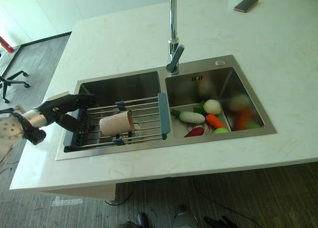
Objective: Place the dishes in the dishwasher.
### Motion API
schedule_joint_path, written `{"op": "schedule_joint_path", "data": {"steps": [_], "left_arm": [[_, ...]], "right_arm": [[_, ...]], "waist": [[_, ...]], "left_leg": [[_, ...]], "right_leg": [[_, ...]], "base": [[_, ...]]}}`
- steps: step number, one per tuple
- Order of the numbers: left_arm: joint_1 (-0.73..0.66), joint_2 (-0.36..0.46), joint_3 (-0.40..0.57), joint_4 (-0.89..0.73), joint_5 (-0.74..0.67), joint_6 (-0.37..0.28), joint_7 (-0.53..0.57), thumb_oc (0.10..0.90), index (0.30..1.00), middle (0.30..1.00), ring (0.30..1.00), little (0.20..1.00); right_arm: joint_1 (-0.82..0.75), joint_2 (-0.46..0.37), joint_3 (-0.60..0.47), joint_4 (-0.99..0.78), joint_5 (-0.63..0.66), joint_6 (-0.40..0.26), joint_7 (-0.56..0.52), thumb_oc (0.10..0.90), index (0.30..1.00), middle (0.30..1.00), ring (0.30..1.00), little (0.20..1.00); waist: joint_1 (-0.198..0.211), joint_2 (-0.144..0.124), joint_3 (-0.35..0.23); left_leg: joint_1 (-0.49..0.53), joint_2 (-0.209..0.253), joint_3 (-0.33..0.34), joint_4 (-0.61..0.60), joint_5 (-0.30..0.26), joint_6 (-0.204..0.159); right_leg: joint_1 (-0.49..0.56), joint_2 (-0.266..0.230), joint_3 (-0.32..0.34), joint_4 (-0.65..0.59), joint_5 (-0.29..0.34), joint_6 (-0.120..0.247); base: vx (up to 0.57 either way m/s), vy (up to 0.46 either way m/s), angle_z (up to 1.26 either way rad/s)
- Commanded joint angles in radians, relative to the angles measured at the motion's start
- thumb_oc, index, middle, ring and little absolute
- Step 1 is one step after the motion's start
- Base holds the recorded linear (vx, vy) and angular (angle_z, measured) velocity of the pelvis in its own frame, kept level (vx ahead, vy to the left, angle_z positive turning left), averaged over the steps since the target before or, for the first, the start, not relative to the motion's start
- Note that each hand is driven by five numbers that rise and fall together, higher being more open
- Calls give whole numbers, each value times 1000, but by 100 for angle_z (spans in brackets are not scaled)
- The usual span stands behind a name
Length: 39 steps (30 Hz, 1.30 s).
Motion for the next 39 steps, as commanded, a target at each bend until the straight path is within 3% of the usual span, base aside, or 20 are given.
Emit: {"op": "schedule_joint_path", "data": {"steps": [1,7,10,26,39], "left_arm": [[-106,53,98,-31,9,-53,26,800,900,900,900,900],[-102,43,95,-36,-4,-65,29,800,900,900,900,900],[-101,27,93,-42,-72,-36,6,800,900,900,900,900],[-136,11,36,-110,-116,15,-73,800,900,900,900,900],[-153,0,-7,-117,9,14,-15,800,900,900,900,900]], "right_arm": [[9,-16,-42,-18,45,-22,3,800,900,900,900,900],[9,-15,-42,-25,47,-18,-3,800,900,900,900,900],[14,-13,-42,-29,50,-18,-3,800,900,900,900,900],[20,-19,-60,-42,51,-14,1,800,900,900,900,900],[33,-28,-76,-71,41,-14,0,800,900,900,900,900]], "waist": [[-3,-10,-29],[-8,-9,-26],[-14,-10,-21],[-46,2,2],[-73,16,26]], "left_leg": [[-34,1,-30,134,-188,34],[-37,-2,-33,134,-190,37],[-37,-2,-31,134,-190,37],[-45,-5,-15,134,-190,36],[-49,-14,-6,134,-189,39]], "right_leg": [[73,-43,19,-30,-104,99],[68,-41,30,-30,-101,100],[64,-41,35,-30,-99,100],[39,-47,59,-30,-80,110],[18,-49,83,-30,-69,117]], "base": [[0,0,0],[17,2,0],[10,0,0],[0,-1,-3],[12,8,-6]]}}
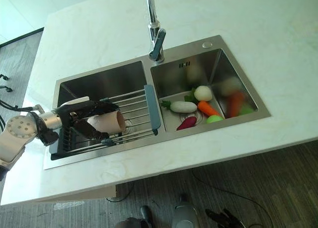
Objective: Place the dishes in the dishwasher.
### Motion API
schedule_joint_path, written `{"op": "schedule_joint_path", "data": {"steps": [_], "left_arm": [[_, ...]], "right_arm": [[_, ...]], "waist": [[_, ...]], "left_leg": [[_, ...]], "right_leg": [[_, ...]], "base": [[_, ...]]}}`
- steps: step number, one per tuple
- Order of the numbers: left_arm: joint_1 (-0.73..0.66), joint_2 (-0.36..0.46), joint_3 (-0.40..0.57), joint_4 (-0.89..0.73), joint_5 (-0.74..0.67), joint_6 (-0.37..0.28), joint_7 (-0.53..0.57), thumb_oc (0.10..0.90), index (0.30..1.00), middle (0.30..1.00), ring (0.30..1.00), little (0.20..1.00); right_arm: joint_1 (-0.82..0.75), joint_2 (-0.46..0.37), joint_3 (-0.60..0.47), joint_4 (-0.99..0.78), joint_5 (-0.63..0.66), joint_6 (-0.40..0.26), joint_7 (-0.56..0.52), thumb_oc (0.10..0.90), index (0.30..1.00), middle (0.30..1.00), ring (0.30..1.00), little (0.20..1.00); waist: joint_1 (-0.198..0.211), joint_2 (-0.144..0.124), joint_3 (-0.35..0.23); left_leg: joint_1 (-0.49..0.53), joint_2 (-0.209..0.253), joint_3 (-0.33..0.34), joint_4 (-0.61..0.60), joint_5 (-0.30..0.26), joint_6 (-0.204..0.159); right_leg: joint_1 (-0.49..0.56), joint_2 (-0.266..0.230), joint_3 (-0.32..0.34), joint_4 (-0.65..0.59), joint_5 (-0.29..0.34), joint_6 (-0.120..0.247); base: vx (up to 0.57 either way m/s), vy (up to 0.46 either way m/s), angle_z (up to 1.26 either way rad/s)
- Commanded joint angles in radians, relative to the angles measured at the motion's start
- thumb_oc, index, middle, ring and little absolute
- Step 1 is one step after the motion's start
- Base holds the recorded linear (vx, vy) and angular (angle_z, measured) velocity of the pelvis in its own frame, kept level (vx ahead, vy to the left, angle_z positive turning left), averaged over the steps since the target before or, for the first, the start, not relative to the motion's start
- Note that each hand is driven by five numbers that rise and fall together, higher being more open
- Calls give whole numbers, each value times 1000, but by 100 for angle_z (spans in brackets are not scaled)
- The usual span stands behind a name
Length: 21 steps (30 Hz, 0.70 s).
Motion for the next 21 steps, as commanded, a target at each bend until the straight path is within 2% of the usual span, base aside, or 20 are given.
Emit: {"op": "schedule_joint_path", "data": {"steps": [1,12,21], "left_arm": [[-103,18,75,-7,27,-50,71,800,900,900,900,900],[-114,19,39,10,304,-112,175,800,900,900,900,900],[-111,21,22,6,350,-106,191,800,900,900,900,900]], "right_arm": [[38,-24,-38,-13,23,-16,2,800,900,900,900,900],[46,-35,-32,-73,27,-16,1,800,900,900,900,900],[54,-42,-29,-105,22,-25,11,800,900,900,900,900]], "waist": [[-12,-17,-53],[-37,-6,-14],[-45,-2,9]], "left_leg": [[-55,-2,-59,152,-185,33],[-74,-11,-55,152,-179,35],[-86,-12,-51,152,-175,35]], "right_leg": [[55,-47,29,-41,-73,104],[25,-48,51,-41,-61,107],[11,-50,48,-41,-55,108]], "base": [[0,0,0],[-5,8,-7],[-1,2,0]]}}
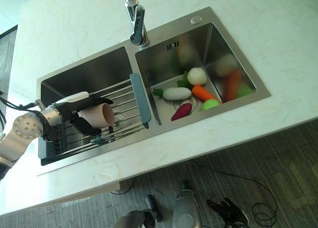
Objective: Place the dishes in the dishwasher.
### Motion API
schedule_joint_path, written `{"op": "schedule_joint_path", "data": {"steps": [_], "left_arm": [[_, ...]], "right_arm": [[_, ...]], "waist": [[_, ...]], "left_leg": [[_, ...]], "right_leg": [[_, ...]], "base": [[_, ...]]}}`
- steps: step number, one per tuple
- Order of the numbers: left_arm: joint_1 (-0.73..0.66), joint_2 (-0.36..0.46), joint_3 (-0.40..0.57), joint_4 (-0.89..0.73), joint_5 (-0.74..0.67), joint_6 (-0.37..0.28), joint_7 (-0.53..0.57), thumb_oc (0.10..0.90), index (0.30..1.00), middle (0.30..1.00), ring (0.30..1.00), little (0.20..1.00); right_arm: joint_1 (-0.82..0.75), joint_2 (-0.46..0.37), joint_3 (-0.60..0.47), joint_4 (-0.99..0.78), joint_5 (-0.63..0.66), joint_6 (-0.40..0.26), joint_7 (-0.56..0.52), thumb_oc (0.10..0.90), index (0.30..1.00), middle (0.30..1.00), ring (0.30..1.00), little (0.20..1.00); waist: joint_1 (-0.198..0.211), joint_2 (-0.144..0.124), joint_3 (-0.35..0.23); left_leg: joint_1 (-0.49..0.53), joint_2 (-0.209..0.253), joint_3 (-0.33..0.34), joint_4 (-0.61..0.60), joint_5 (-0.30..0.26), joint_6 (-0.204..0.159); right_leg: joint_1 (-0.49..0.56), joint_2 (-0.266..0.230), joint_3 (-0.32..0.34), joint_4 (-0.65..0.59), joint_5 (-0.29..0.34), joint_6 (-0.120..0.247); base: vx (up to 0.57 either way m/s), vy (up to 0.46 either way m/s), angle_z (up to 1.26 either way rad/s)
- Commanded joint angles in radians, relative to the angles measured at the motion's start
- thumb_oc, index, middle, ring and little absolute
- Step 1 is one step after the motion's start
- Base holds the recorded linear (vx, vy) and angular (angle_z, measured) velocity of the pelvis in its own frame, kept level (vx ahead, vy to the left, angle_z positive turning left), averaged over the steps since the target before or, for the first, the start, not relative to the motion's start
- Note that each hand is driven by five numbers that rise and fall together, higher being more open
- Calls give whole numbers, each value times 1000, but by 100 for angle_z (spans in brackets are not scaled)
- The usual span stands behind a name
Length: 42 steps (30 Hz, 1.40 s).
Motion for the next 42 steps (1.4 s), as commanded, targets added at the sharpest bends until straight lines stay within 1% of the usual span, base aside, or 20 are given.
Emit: {"op": "schedule_joint_path", "data": {"steps": [1,5,12,13,15,17,18,19,20,21,22,23,26,29,32,34,37,39,41,42], "left_arm": [[-84,18,50,-4,36,-30,63,800,900,900,900,900],[-86,13,35,-7,61,-9,58,800,900,900,900,900],[-67,25,27,7,160,94,9,800,900,900,900,900],[-65,28,25,16,168,99,-1,800,900,900,900,900],[-62,34,16,37,185,129,-37,800,900,900,900,900],[-57,47,-5,84,233,227,-163,800,900,900,900,900],[-61,51,-15,96,255,245,-197,800,900,900,900,900],[-63,53,-23,111,277,249,-217,800,900,900,900,900],[-71,64,-33,126,305,217,-227,800,900,900,900,900],[-83,75,-47,130,318,202,-249,775,862,862,862,862],[-89,80,-54,130,329,198,-270,689,733,733,733,733],[-95,91,-60,135,337,178,-285,400,300,300,300,300],[-115,116,-79,131,362,196,-359,400,300,300,300,300],[-126,126,-94,147,379,186,-402,400,300,300,300,300],[-137,143,-100,150,366,134,-374,400,300,300,300,300],[-164,154,-110,131,355,86,-336,400,300,300,300,300],[-196,169,-112,91,309,55,-241,400,300,300,300,300],[-193,177,-55,28,215,4,-29,400,300,300,300,300],[-177,178,-1,-12,171,-32,83,400,300,300,300,300],[-155,178,45,-43,149,-56,165,400,300,300,300,300]], "right_arm": [[51,-18,-28,-16,22,-24,11,800,900,900,900,900],[43,-22,-22,-32,29,-23,11,800,900,900,900,900],[36,-28,-20,-50,35,-24,14,800,900,900,900,900],[37,-28,-20,-55,36,-23,14,800,900,900,900,900],[33,-31,-16,-60,39,-21,11,800,900,900,900,900],[24,-39,-15,-77,41,-13,4,800,900,900,900,900],[21,-40,-12,-79,43,-11,1,800,900,900,900,900],[18,-42,-11,-77,44,-11,2,800,900,900,900,900],[13,-45,-10,-77,45,-11,3,800,900,900,900,900],[9,-47,-8,-81,43,-8,1,800,900,900,900,900],[7,-48,-8,-81,43,-7,0,800,900,900,900,900],[3,-48,-7,-80,43,-5,-1,800,900,900,900,900],[-2,-52,-4,-82,46,1,-6,800,900,900,900,900],[-6,-53,0,-83,52,2,-10,800,900,900,900,900],[-8,-57,-1,-86,52,10,-11,800,900,900,900,900],[-11,-54,0,-81,54,8,-12,800,900,900,900,900],[-14,-47,2,-66,53,6,-16,800,900,900,900,900],[-15,-30,-2,-40,47,1,-14,800,900,900,900,900],[-12,-20,-1,-32,42,-3,-13,800,900,900,900,900],[-10,-11,2,-28,38,-6,-13,800,900,900,900,900]], "waist": [[2,-27,-54],[3,-27,-44],[6,-22,-32],[6,-23,-32],[7,-21,-31],[10,-16,-27],[11,-15,-27],[12,-14,-28],[13,-13,-27],[12,-13,-27],[13,-13,-28],[15,-13,-28],[19,-15,-30],[20,-16,-30],[21,-17,-34],[24,-20,-38],[31,-26,-49],[47,-38,-66],[60,-44,-75],[69,-48,-83]], "left_leg": [[-83,3,-77,166,-175,31],[-90,3,-76,166,-173,31],[-95,1,-78,166,-167,31],[-95,1,-79,166,-167,31],[-96,0,-79,166,-166,32],[-97,-4,-84,166,-164,34],[-96,-5,-85,166,-164,35],[-96,-6,-85,166,-164,35],[-96,-6,-86,166,-163,35],[-95,-5,-85,166,-164,36],[-95,-4,-85,166,-163,35],[-94,-4,-85,166,-164,35],[-94,-2,-86,166,-163,35],[-94,1,-86,166,-164,35],[-94,5,-83,166,-163,34],[-92,9,-79,166,-162,31],[-89,13,-81,166,-162,28],[-71,14,-90,166,-168,27],[-67,14,-96,166,-171,27],[-67,14,-101,166,-170,27]], "right_leg": [[49,-50,10,-61,-54,104],[42,-53,6,-61,-50,105],[39,-54,2,-61,-49,104],[39,-53,2,-61,-49,104],[39,-53,1,-61,-50,104],[42,-51,-2,-61,-50,104],[43,-51,-3,-61,-50,104],[44,-51,-4,-61,-51,104],[45,-51,-6,-61,-50,104],[47,-51,-6,-61,-51,103],[47,-51,-7,-61,-52,103],[48,-51,-10,-61,-51,103],[51,-50,-16,-61,-53,103],[53,-49,-20,-61,-53,102],[54,-48,-23,-61,-55,101],[58,-49,-30,-61,-57,100],[65,-48,-37,-61,-62,99],[94,-48,-53,-61,-76,94],[104,-47,-62,-61,-83,91],[107,-46,-68,-61,-85,86]], "base": [[0,0,0],[0,0,0],[-7,1,-1],[0,0,0],[0,0,0],[-10,16,-1],[0,0,0],[0,0,0],[0,0,0],[0,0,0],[0,0,0],[-8,-2,4],[-9,-13,6],[-10,-10,4],[0,0,0],[-44,-16,5],[-50,-24,20],[-22,-51,16],[-3,-60,24],[8,-92,18]]}}
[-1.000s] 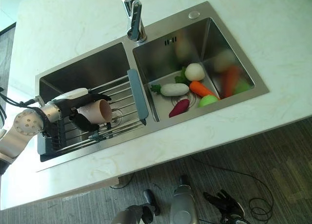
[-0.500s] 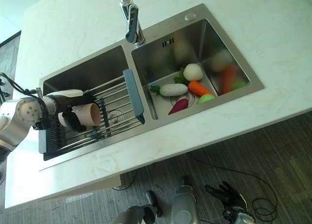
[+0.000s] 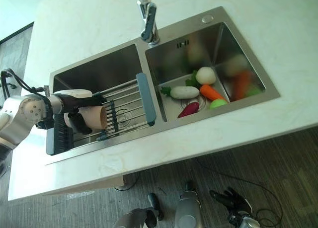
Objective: Place the dishes in the dishwasher.
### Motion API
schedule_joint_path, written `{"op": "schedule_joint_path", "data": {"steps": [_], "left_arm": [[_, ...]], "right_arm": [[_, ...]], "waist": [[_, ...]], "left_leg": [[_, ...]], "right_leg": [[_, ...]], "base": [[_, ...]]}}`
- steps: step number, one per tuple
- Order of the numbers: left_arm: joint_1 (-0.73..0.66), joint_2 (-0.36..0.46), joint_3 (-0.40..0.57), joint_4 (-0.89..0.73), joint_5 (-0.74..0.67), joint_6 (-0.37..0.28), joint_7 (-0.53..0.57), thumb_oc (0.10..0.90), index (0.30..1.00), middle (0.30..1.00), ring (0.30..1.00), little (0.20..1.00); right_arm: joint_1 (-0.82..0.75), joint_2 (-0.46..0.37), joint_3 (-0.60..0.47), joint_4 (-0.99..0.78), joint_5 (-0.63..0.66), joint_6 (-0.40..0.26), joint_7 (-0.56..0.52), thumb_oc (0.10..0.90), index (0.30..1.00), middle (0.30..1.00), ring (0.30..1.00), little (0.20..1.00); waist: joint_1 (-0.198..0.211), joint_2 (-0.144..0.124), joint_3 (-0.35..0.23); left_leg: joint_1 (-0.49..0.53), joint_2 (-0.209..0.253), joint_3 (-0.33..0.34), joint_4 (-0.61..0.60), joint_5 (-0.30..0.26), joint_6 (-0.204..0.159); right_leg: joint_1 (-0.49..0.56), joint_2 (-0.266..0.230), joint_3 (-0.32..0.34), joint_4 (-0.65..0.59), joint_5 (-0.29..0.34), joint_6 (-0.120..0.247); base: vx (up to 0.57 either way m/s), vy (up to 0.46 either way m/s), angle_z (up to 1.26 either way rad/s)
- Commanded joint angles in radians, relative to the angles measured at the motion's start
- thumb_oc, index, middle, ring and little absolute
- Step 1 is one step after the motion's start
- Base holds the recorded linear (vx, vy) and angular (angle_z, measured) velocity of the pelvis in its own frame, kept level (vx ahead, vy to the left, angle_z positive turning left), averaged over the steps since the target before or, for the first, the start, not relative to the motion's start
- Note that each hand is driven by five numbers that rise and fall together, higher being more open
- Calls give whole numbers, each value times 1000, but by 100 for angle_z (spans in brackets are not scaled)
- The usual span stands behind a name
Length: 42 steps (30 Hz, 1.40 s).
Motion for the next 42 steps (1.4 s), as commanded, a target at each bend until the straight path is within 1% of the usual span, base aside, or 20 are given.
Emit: {"op": "schedule_joint_path", "data": {"steps": [1,2,3,6,11,13,16,18,19,21,23,26,27,31,34,35,38,39,40,42], "left_arm": [[28,159,196,-59,-84,-82,335,400,300,300,300,300],[63,160,244,-82,-84,-101,396,400,300,300,300,300],[149,167,366,-133,-75,-129,535,400,300,300,300,300],[401,141,664,-198,-46,-145,775,400,300,300,300,300],[631,97,880,-159,-86,-95,919,400,300,300,300,300],[700,56,934,-134,-103,-109,959,400,300,300,300,300],[754,-12,975,-108,-116,-147,994,400,300,300,300,300],[771,-77,970,-84,-109,-200,1033,400,300,300,300,300],[776,-139,940,-75,-84,-232,1085,400,300,300,300,300],[768,-179,915,-71,-79,-266,1102,400,300,300,300,300],[751,-207,892,-77,-111,-302,1073,400,300,300,300,300],[708,-261,833,-97,-252,-281,937,400,300,300,300,300],[676,-285,767,-110,-299,-262,854,400,300,300,300,300],[629,-325,658,-159,-259,-260,794,400,300,300,300,300],[582,-346,580,-183,-234,-284,746,400,300,300,300,300],[519,-341,530,-178,-228,-347,656,400,300,300,300,300],[497,-332,517,-190,-230,-358,621,400,300,300,300,300],[476,-322,496,-213,-237,-343,599,400,300,300,300,300],[458,-329,469,-239,-220,-337,581,400,300,300,300,300],[453,-328,460,-244,-219,-351,560,400,300,300,300,300]], "right_arm": [[38,46,-16,-6,28,-46,4,800,900,900,900,900],[39,53,-13,1,24,-51,5,800,900,900,900,900],[41,64,-6,13,16,-55,19,800,900,900,900,900],[54,79,8,39,-46,-56,37,800,900,900,900,900],[44,59,40,77,-128,-44,64,800,900,900,900,900],[43,58,48,83,-174,-29,73,800,900,900,900,900],[45,72,68,93,-192,-38,65,800,900,900,900,900],[47,90,70,86,-186,-28,28,800,900,900,900,900],[45,100,66,84,-196,-27,4,800,900,900,900,900],[44,106,56,91,-200,-41,-8,800,900,900,900,900],[47,107,40,104,-187,-62,-13,800,900,900,900,900],[50,101,1,121,-159,-85,-32,800,900,900,900,900],[43,117,-25,111,-156,-67,-59,800,900,900,900,900],[34,153,-28,76,-152,-51,-100,800,900,900,900,900],[38,175,-33,52,-105,-51,-111,800,900,900,900,900],[51,178,-27,36,-111,-65,-95,800,900,900,900,900],[56,172,-17,34,-141,-63,-73,800,900,900,900,900],[51,157,6,44,-164,-50,-53,800,900,900,900,900],[33,141,32,63,-154,-39,-43,800,900,900,900,900],[19,135,38,73,-150,-35,-39,800,900,900,900,900]], "waist": [[23,-52,-87],[34,-55,-96],[66,-60,-110],[123,-61,-129],[181,-53,-131],[199,-45,-121],[208,-33,-109],[206,-40,-115],[207,-60,-124],[209,-76,-132],[202,-83,-141],[168,-70,-157],[172,-75,-151],[190,-77,-135],[152,-69,-122],[103,-75,-111],[91,-86,-111],[93,-105,-110],[96,-125,-106],[98,-126,-104]], "left_leg": [[-58,8,-50,160,-203,24],[-59,9,-56,160,-200,23],[-53,9,-73,160,-199,23],[-40,15,-114,160,-195,12],[-46,22,-158,160,-160,-15],[-68,33,-171,160,-131,-36],[-114,70,-120,160,-93,-60],[-87,82,-53,160,-106,-65],[-45,62,-16,160,-123,-34],[-10,42,2,160,-148,-7],[12,50,37,160,-160,4],[33,93,102,160,-181,3],[37,45,69,160,-217,25],[41,-4,32,160,-252,73],[41,-33,-52,160,-260,105],[32,-56,-115,160,-251,125],[34,-68,-123,160,-254,126],[46,-86,-111,160,-273,122],[49,-104,-85,160,-281,121],[50,-108,-72,160,-285,122]], "right_leg": [[73,-32,-11,-48,-117,90],[75,-30,-16,-48,-118,87],[90,-28,-34,-48,-131,77],[124,-18,-72,-48,-163,56],[144,-5,-109,-48,-187,27],[155,2,-130,-48,-196,17],[168,-8,-195,-48,-207,14],[182,-40,-246,-48,-220,20],[172,-73,-261,-48,-204,17],[167,-95,-265,-48,-189,15],[167,-113,-285,-48,-180,16],[168,-143,-326,-48,-146,44],[158,-181,-321,-48,-87,97],[198,-215,-329,-48,-39,106],[209,-153,-195,-48,-41,92],[201,-35,-89,-48,-89,69],[198,6,-76,-48,-103,60],[180,29,-81,-48,-122,63],[119,34,-79,-48,-108,72],[81,33,-72,-48,-88,81]], "base": [[7,-108,9],[29,-157,23],[35,-160,31],[23,-200,38],[-12,-153,28],[-103,-153,37],[-193,-90,95],[-306,96,189],[-365,213,204],[-300,295,132],[-254,376,95],[-219,597,144],[-148,662,149],[-44,438,78],[85,274,94],[143,206,158],[180,62,169],[421,-115,33],[430,-117,-3],[294,-125,-10]]}}
